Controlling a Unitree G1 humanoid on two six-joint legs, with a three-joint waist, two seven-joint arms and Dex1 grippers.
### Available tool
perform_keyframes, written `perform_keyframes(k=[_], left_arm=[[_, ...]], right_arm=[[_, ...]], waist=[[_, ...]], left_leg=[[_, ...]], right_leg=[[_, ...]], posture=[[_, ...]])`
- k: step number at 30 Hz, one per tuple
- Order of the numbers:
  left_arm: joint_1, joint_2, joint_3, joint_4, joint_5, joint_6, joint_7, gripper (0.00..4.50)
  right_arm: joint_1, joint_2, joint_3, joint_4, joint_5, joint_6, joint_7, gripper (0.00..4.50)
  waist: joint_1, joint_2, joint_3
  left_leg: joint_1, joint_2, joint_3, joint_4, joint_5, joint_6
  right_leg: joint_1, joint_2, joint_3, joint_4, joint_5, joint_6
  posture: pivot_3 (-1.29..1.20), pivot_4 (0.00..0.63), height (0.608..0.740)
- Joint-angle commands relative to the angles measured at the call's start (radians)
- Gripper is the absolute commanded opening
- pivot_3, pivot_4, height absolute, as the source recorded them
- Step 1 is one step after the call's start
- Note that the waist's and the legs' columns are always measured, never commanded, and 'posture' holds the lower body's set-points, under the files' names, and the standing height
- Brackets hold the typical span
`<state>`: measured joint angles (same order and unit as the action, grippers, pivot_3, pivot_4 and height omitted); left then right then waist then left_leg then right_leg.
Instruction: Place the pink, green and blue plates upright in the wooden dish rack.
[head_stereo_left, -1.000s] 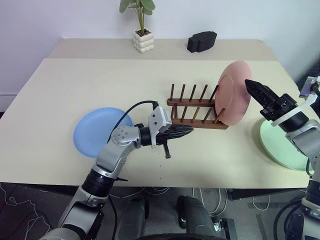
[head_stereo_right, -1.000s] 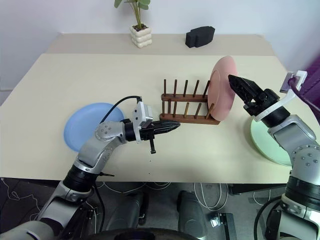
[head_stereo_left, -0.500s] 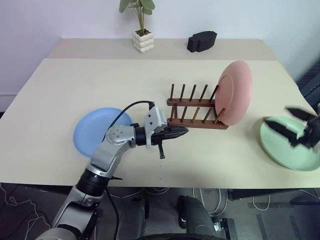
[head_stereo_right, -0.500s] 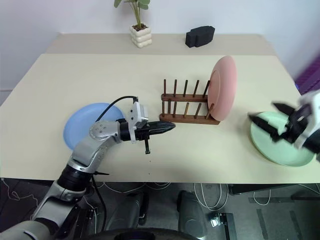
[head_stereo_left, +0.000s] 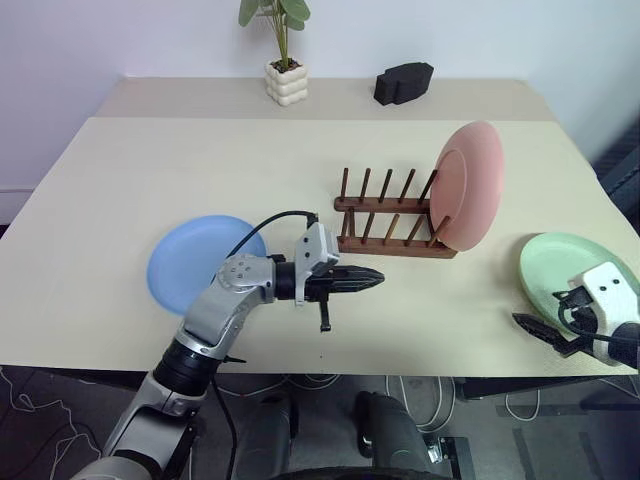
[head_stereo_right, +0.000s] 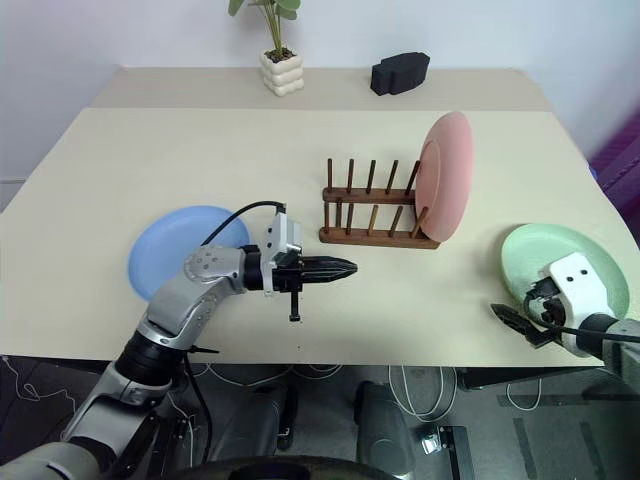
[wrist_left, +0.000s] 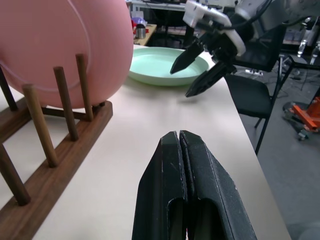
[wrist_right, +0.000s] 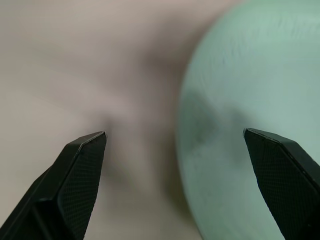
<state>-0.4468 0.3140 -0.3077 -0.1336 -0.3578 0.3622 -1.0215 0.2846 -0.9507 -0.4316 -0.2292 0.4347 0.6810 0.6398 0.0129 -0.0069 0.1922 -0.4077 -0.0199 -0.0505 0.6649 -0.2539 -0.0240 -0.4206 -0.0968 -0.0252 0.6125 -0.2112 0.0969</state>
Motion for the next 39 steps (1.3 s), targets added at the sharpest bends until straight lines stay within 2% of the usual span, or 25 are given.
perform_keyframes(k=[1, 3, 8, 9, 12, 16, 20, 26, 29, 31, 35, 39], left_arm=[[-0.01, 0.003, -0.002, -0.049, -0.007, -0.002, 0.0, 0.0], [-0.007, 0.003, 0.0, -0.052, -0.008, 0.001, 0.003, 0.0], [-0.005, 0.0, 0.001, -0.053, -0.01, 0.004, 0.008, 0.0], [-0.005, -0.001, 0.001, -0.052, -0.01, 0.003, 0.009, 0.0], [-0.007, -0.004, 0.002, -0.048, -0.008, -0.001, 0.009, 0.0], [-0.01, -0.009, 0.002, -0.037, -0.003, -0.017, 0.011, 0.0], [-0.02, -0.015, 0.0, -0.022, 0.0, -0.027, 0.005, 0.0], [-0.022, -0.013, 0.011, -0.008, 0.016, -0.059, 0.014, 0.0], [-0.019, -0.004, 0.027, -0.008, 0.019, -0.065, 0.025, 0.0], [-0.017, 0.004, 0.038, -0.007, 0.02, -0.065, 0.034, 0.0], [-0.011, 0.025, 0.054, -0.007, 0.019, -0.069, 0.038, 0.0], [-0.001, 0.046, 0.065, -0.016, 0.015, -0.066, 0.042, 0.0]], right_arm=[[-0.024, 0.009, 0.002, 0.006, -0.032, -0.009, -0.002, 3.57], [-0.033, 0.014, 0.003, 0.002, -0.035, -0.005, 0.004, 2.71], [-0.048, 0.014, 0.002, 0.005, -0.056, -0.004, 0.006, 0.14], [-0.05, 0.013, -0.003, -0.001, -0.064, -0.008, 0.003, 0.01], [-0.074, 0.003, -0.023, -0.011, -0.105, -0.039, -0.018, 0.01], [-0.215, -0.005, -0.06, 0.017, -0.162, -0.131, -0.096, 0.01], [-0.429, -0.003, -0.072, 0.007, -0.175, -0.262, -0.152, 0.01], [-0.707, 0.0, -0.029, -0.083, -0.118, -0.347, -0.135, 0.01], [-0.823, 0.037, 0.037, -0.174, 0.01, -0.313, -0.079, 0.01], [-0.871, 0.09, 0.065, -0.242, 0.165, -0.219, -0.071, 0.01], [-0.941, 0.242, 0.069, -0.329, 0.54, -0.067, -0.188, 0.01], [-0.925, 0.358, 0.083, -0.345, 0.772, -0.01, -0.333, 0.01]], waist=[[-0.001, 0.0, 0.0], [0.0, 0.0, 0.0], [-0.001, -0.001, 0.0], [-0.001, -0.002, -0.001], [0.0, -0.002, -0.001], [-0.004, -0.001, -0.001], [-0.004, 0.001, 0.0], [0.0, 0.002, 0.001], [-0.002, 0.001, 0.001], [-0.003, 0.001, 0.001], [-0.002, 0.0, 0.001], [0.001, 0.0, 0.001]], left_leg=[[0.0, 0.0, 0.0, 0.0, 0.0, 0.0], [0.0, 0.0, 0.0, 0.0, 0.0, 0.0], [0.0, 0.0, 0.0, 0.0, 0.0, 0.0], [0.0, 0.0, 0.0, 0.0, 0.0, 0.0], [0.0, 0.0, 0.0, 0.0, 0.0, 0.0], [0.001, 0.0, 0.002, 0.0, 0.0, 0.0], [0.0, 0.0, 0.002, 0.0, 0.0, 0.0], [-0.001, 0.0, 0.0, -0.001, 0.0, 0.0], [-0.001, 0.0, 0.001, -0.001, 0.0, 0.0], [-0.001, 0.0, 0.0, -0.002, 0.0, 0.0], [-0.001, 0.001, -0.001, -0.001, 0.0, 0.0], [-0.001, 0.0, -0.002, -0.001, 0.0, 0.0]], right_leg=[[0.0, 0.0, 0.0, 0.0, 0.0, 0.0], [0.0, 0.0, 0.0, 0.0, 0.0, 0.0], [0.0, 0.0, 0.0, 0.0, 0.0, 0.0], [0.0, 0.0, 0.0, 0.0, 0.0, 0.0], [0.0, 0.0, 0.0, 0.0, 0.0, 0.0], [0.0, 0.0, 0.001, 0.0, 0.0, 0.0], [-0.002, 0.0, 0.001, 0.001, 0.0, 0.0], [-0.002, 0.001, 0.0, 0.001, 0.002, -0.002], [-0.003, 0.0, 0.001, 0.0, 0.002, -0.002], [-0.003, 0.0, 0.001, 0.001, 0.002, -0.002], [-0.002, 0.001, 0.0, 0.002, 0.002, -0.003], [-0.002, 0.0, 0.0, 0.001, 0.002, -0.003]], posture=[[0.0, 0.15, 0.74], [0.0, 0.15, 0.74], [0.0, 0.15, 0.74], [0.0, 0.15, 0.74], [0.0, 0.15, 0.74], [0.0, 0.15, 0.74], [0.0, 0.15, 0.74], [0.0, 0.15, 0.74], [0.0, 0.15, 0.74], [0.0, 0.15, 0.74], [0.0, 0.15, 0.74], [0.0, 0.15, 0.74]])
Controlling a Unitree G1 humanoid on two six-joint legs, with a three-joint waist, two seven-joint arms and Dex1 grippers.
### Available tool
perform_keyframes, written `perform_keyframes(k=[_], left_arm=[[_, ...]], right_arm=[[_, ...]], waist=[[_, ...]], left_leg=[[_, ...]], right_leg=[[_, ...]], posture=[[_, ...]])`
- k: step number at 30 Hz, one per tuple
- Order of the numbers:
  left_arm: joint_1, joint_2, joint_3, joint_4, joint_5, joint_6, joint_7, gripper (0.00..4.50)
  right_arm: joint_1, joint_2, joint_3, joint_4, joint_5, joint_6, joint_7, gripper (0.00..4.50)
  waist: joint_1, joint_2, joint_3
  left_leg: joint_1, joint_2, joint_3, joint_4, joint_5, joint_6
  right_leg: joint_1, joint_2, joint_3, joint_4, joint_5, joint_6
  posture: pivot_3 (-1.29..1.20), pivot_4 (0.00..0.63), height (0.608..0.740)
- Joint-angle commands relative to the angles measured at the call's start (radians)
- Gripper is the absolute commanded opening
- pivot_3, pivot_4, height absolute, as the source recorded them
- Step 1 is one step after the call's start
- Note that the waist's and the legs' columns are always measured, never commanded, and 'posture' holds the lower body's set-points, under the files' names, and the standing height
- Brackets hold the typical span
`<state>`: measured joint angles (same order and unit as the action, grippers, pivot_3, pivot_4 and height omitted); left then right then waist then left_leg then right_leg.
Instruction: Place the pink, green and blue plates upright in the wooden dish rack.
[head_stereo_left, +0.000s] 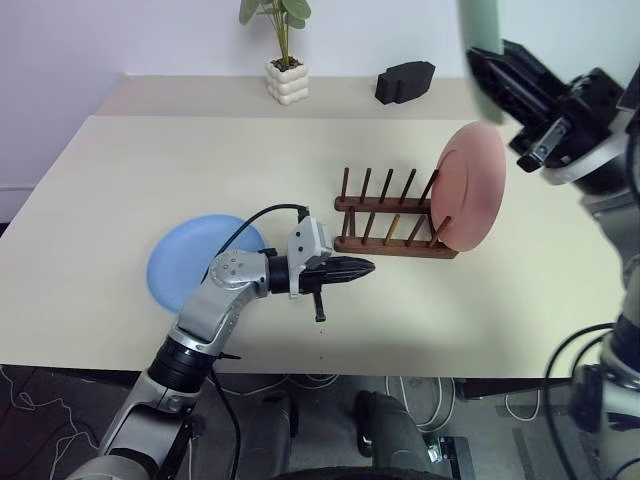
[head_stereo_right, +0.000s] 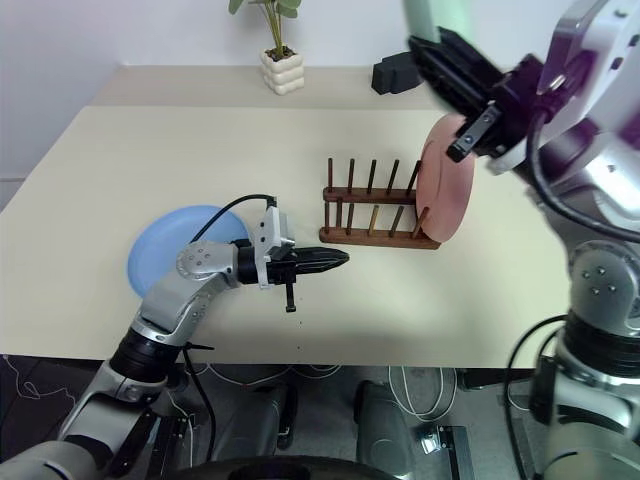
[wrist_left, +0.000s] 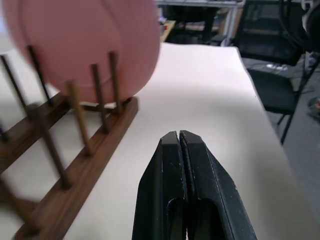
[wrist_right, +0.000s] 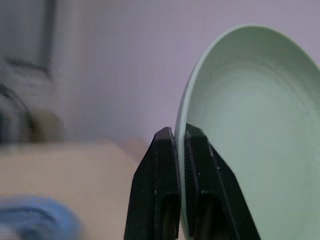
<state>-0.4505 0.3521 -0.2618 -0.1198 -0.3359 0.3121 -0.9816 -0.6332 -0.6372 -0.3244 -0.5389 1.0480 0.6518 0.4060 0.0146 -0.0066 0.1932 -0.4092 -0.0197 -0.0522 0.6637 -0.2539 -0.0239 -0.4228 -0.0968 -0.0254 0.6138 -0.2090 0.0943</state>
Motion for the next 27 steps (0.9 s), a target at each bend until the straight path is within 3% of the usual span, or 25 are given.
perform_keyframes(k=[1, 8, 27], left_arm=[[0.005, 0.01, 0.021, -0.033, -0.009, -0.014, 0.001, 0.0], [0.011, 0.024, 0.025, -0.051, -0.014, 0.002, 0.007, 0.0], [0.003, 0.022, 0.016, -0.059, -0.014, 0.012, 0.009, 0.0]], right_arm=[[0.001, 0.066, -0.023, -0.036, 0.214, 0.024, -0.135, 0.01], [0.123, 0.204, -0.006, 0.005, 0.347, 0.001, -0.314, 0.01], [0.237, 0.241, 0.019, 0.086, 0.403, 0.001, -0.43, 0.01]], waist=[[-0.002, 0.0, 0.0], [-0.004, 0.0, 0.0], [-0.005, 0.0, 0.0]], left_leg=[[0.0, 0.0, 0.0, 0.0, 0.0, 0.0], [0.0, 0.0, 0.001, 0.0, 0.0, 0.0], [0.0, 0.0, 0.001, 0.0, 0.0, 0.0]], right_leg=[[0.0, 0.0, 0.0, -0.001, 0.0, 0.0], [0.0, 0.0, 0.0, 0.001, 0.0, 0.0], [-0.001, 0.001, 0.0, 0.001, 0.0, 0.0]], posture=[[0.0, 0.15, 0.74], [0.0, 0.15, 0.74], [0.0, 0.15, 0.74]])
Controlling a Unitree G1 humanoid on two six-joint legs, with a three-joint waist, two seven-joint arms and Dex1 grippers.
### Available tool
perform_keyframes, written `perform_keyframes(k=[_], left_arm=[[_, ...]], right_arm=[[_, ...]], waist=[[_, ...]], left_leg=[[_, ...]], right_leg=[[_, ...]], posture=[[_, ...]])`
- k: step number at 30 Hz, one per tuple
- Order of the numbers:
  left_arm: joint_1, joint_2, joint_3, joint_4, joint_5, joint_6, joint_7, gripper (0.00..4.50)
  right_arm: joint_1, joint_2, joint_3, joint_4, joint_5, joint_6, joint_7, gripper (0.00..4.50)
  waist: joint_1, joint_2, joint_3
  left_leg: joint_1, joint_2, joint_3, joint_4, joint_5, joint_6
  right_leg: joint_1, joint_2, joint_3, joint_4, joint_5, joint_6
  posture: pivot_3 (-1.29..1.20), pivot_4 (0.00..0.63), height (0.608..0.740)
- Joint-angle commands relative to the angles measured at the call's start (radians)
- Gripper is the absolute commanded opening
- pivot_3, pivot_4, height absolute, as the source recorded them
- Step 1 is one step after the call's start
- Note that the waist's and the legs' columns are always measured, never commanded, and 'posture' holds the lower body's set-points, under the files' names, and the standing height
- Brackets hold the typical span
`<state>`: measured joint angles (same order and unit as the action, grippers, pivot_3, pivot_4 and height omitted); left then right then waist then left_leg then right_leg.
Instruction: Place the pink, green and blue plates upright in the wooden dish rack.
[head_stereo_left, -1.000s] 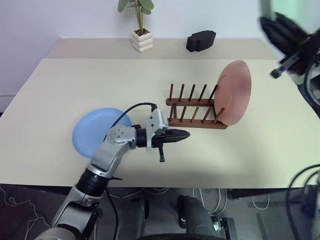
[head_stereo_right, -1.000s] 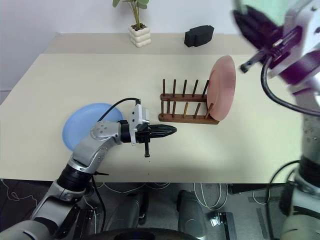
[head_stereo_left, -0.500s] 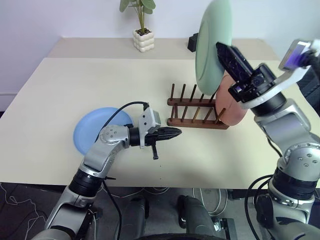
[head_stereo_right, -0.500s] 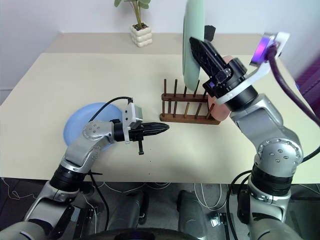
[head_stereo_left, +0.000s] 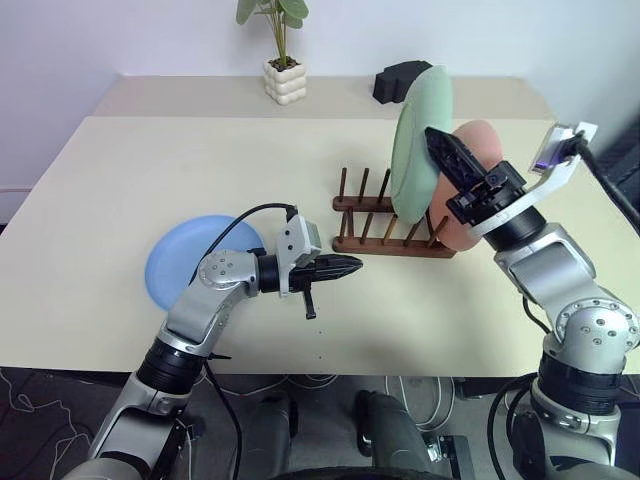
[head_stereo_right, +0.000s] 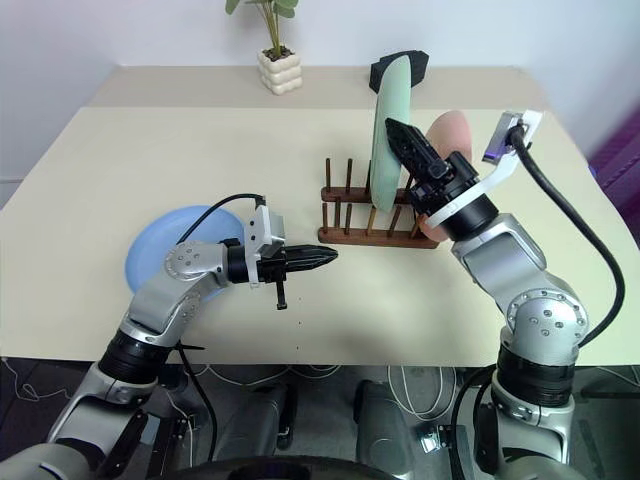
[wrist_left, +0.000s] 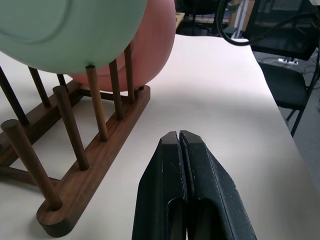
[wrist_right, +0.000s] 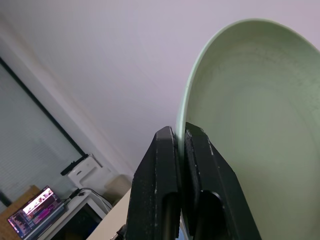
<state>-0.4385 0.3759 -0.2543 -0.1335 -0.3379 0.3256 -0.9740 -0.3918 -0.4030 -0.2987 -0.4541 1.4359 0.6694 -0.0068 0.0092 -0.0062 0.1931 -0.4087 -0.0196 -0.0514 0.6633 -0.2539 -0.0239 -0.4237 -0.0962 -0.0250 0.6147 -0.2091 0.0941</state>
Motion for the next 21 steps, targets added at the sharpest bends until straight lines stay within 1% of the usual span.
perform_keyframes(k=[1, 14, 16, 17, 19, 21], left_arm=[[-0.009, -0.003, 0.007, -0.046, -0.011, -0.002, 0.002, 0.0], [-0.006, -0.004, 0.002, -0.051, -0.01, -0.002, 0.001, 0.0], [-0.007, -0.005, 0.002, -0.05, -0.009, -0.004, 0.0, 0.0], [-0.007, -0.006, 0.001, -0.049, -0.009, -0.005, 0.0, 0.0], [-0.007, -0.007, 0.001, -0.047, -0.008, -0.006, 0.0, 0.0], [-0.007, -0.007, 0.0, -0.046, -0.007, -0.008, -0.001, 0.0]], right_arm=[[-0.004, 0.007, -0.009, 0.009, 0.016, -0.016, -0.022, 0.01], [0.007, 0.004, -0.015, 0.055, 0.046, -0.006, -0.073, 0.01], [0.008, 0.002, -0.015, 0.058, 0.045, -0.006, -0.073, 0.67], [0.008, 0.001, -0.015, 0.059, 0.044, -0.006, -0.073, 0.88], [0.008, 0.0, -0.016, 0.059, 0.043, -0.006, -0.073, 1.79], [0.008, -0.003, -0.016, 0.06, 0.036, -0.006, -0.072, 2.79]], waist=[[0.0, 0.0, 0.0], [0.0, 0.0, 0.0], [0.0, 0.0, 0.0], [0.0, 0.0, 0.0], [0.0, 0.0, 0.0], [0.0, 0.0, 0.0]], left_leg=[[0.0, 0.0, 0.0, 0.0, 0.0, 0.0], [0.0, 0.0, 0.0, 0.0, 0.0, 0.0], [0.0, 0.0, 0.0, 0.0, 0.0, 0.0], [0.0, 0.0, 0.0, 0.0, 0.0, 0.0], [0.0, 0.0, 0.0, 0.0, 0.0, 0.0], [0.0, 0.0, 0.0, 0.0, 0.0, 0.0]], right_leg=[[0.0, 0.0, 0.0, 0.0, 0.0, 0.0], [0.0, 0.0, 0.0, 0.0, 0.0, 0.0], [0.0, 0.0, 0.0, 0.0, 0.0, 0.0], [0.0, 0.0, 0.0, 0.0, 0.0, 0.0], [0.0, 0.0, 0.0, 0.0, 0.0, 0.0], [0.0, 0.0, 0.0, 0.0, 0.0, 0.0]], posture=[[0.0, 0.15, 0.74], [0.0, 0.15, 0.74], [0.0, 0.15, 0.74], [0.0, 0.15, 0.74], [0.0, 0.15, 0.74], [0.0, 0.15, 0.74]])
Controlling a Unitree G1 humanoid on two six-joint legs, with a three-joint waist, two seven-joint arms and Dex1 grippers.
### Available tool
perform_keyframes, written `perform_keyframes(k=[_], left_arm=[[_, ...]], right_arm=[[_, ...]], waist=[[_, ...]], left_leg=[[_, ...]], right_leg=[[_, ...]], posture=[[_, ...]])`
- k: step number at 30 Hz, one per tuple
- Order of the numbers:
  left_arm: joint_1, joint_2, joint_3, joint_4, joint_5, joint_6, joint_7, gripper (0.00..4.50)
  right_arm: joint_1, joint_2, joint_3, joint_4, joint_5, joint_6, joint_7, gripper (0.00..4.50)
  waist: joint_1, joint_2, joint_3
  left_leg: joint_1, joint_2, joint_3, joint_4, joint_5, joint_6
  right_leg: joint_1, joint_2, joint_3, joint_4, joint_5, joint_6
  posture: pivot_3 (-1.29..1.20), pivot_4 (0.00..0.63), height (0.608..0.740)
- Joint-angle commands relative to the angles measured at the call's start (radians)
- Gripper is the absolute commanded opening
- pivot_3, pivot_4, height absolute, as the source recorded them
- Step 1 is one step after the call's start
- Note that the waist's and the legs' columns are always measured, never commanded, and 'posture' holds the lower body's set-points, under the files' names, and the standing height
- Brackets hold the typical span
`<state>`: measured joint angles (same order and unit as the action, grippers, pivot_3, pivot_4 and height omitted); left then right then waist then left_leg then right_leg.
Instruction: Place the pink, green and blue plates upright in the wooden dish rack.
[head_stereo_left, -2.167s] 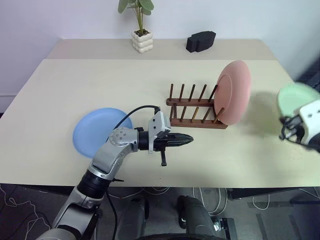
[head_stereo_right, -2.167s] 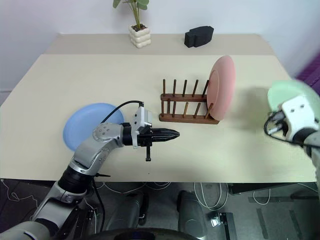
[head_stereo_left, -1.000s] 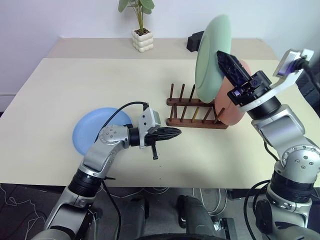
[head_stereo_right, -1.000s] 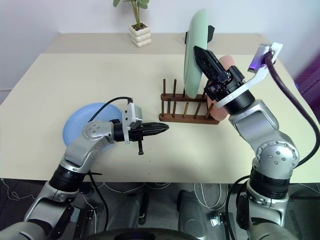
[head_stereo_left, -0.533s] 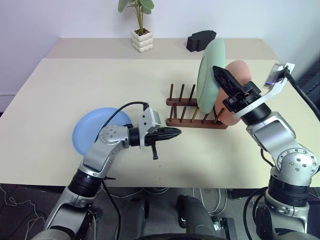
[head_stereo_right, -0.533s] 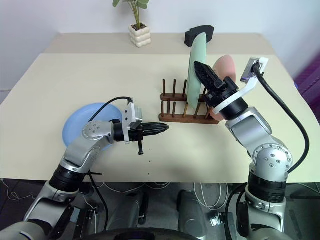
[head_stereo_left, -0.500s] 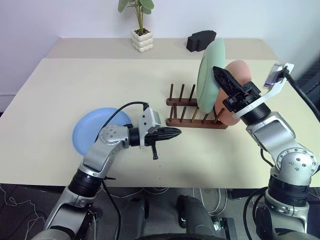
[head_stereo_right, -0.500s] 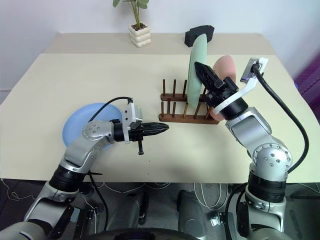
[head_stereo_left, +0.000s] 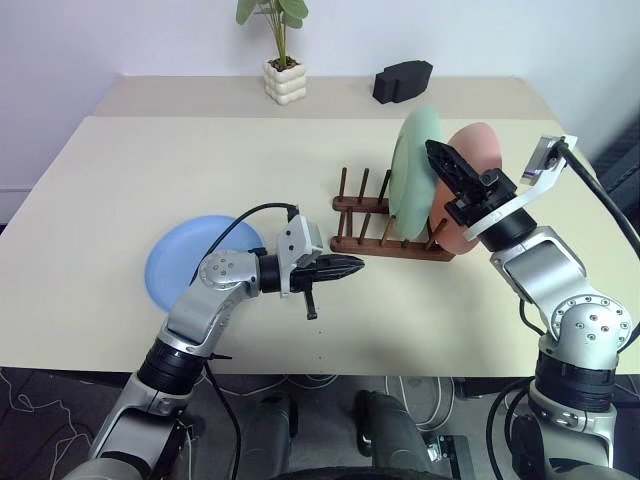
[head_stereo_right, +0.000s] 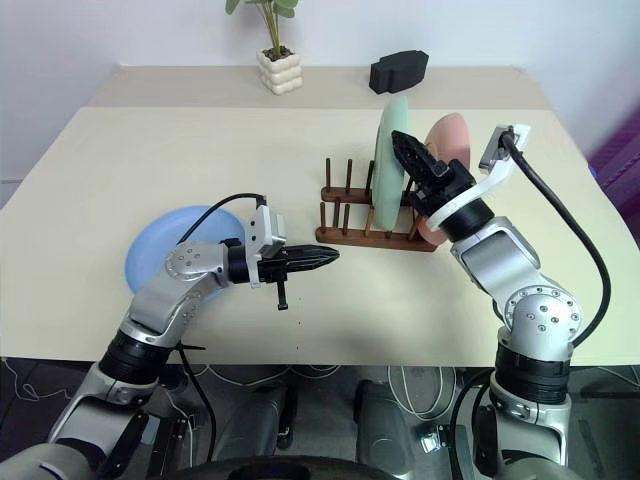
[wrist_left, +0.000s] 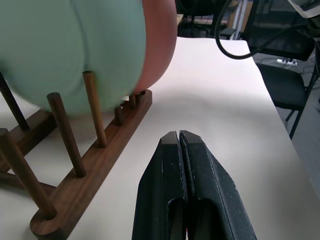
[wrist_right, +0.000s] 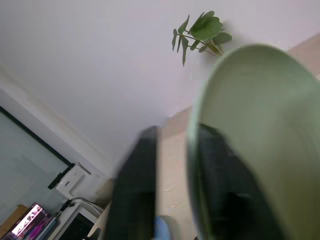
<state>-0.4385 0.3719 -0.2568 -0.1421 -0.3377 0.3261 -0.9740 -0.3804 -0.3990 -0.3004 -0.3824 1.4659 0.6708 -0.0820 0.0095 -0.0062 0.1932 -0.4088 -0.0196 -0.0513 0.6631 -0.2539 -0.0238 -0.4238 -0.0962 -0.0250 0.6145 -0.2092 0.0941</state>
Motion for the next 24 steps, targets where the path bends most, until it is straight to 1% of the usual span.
perform_keyframes(k=[1, 2, 5, 17, 21, 23, 24], left_arm=[[-0.006, -0.004, 0.002, -0.036, -0.007, -0.009, -0.001, 0.0], [-0.006, -0.004, 0.002, -0.036, -0.007, -0.01, -0.001, 0.0], [-0.006, -0.006, 0.0, -0.033, -0.005, -0.012, 0.0, 0.0], [-0.006, -0.012, -0.003, -0.023, -0.002, -0.021, -0.004, 0.0], [-0.006, -0.013, 0.002, -0.02, 0.005, -0.032, 0.001, 0.0], [-0.01, -0.009, 0.026, -0.017, -0.004, -0.016, 0.018, 0.0], [-0.015, -0.004, 0.044, -0.013, -0.004, -0.01, 0.034, 0.25]], right_arm=[[-0.004, -0.009, -0.015, -0.011, 0.004, -0.008, 0.003, 3.27], [-0.005, -0.013, -0.016, -0.012, 0.0, -0.007, 0.004, 3.71], [-0.013, -0.025, -0.019, -0.012, -0.004, -0.007, 0.009, 3.71], [-0.084, -0.132, -0.051, -0.028, -0.029, -0.005, 0.044, 3.71], [-0.104, -0.209, -0.049, -0.032, -0.11, -0.003, 0.101, 3.71], [-0.119, -0.276, -0.041, -0.056, -0.164, 0.002, 0.175, 3.71], [-0.12, -0.321, -0.026, -0.079, -0.205, 0.005, 0.232, 3.76]], waist=[[0.0, 0.0, 0.0], [0.0, 0.0, 0.0], [0.0, 0.0, 0.0], [0.0, 0.0, 0.0], [0.001, 0.0, 0.0], [0.003, 0.0, 0.0], [0.002, 0.0, 0.0]], left_leg=[[0.0, 0.0, 0.0, 0.0, 0.0, 0.0], [0.0, 0.0, 0.0, 0.0, 0.0, 0.0], [0.0, 0.0, 0.0, 0.0, 0.0, 0.0], [0.0, 0.0, 0.0, 0.0, 0.0, 0.0], [0.0, 0.0, 0.0, 0.0, 0.0, 0.0], [-0.001, 0.0, 0.0, 0.0, 0.0, 0.0], [-0.001, 0.0, 0.0, 0.0, 0.0, 0.0]], right_leg=[[0.0, 0.0, 0.0, 0.0, 0.0, 0.0], [0.0, 0.0, 0.0, 0.0, 0.0, 0.0], [0.0, 0.0, 0.0, 0.0, 0.0, 0.0], [0.0, 0.0, 0.0, 0.0, 0.0, 0.0], [0.0, 0.0, 0.0, -0.001, 0.0, 0.0], [0.0, 0.0, 0.0, -0.001, 0.0, 0.0], [0.0, 0.0, 0.0, -0.001, 0.0, 0.0]], posture=[[0.0, 0.15, 0.74], [0.0, 0.15, 0.74], [0.0, 0.15, 0.74], [0.0, 0.15, 0.74], [0.0, 0.15, 0.74], [0.0, 0.15, 0.74], [0.0, 0.15, 0.74]])
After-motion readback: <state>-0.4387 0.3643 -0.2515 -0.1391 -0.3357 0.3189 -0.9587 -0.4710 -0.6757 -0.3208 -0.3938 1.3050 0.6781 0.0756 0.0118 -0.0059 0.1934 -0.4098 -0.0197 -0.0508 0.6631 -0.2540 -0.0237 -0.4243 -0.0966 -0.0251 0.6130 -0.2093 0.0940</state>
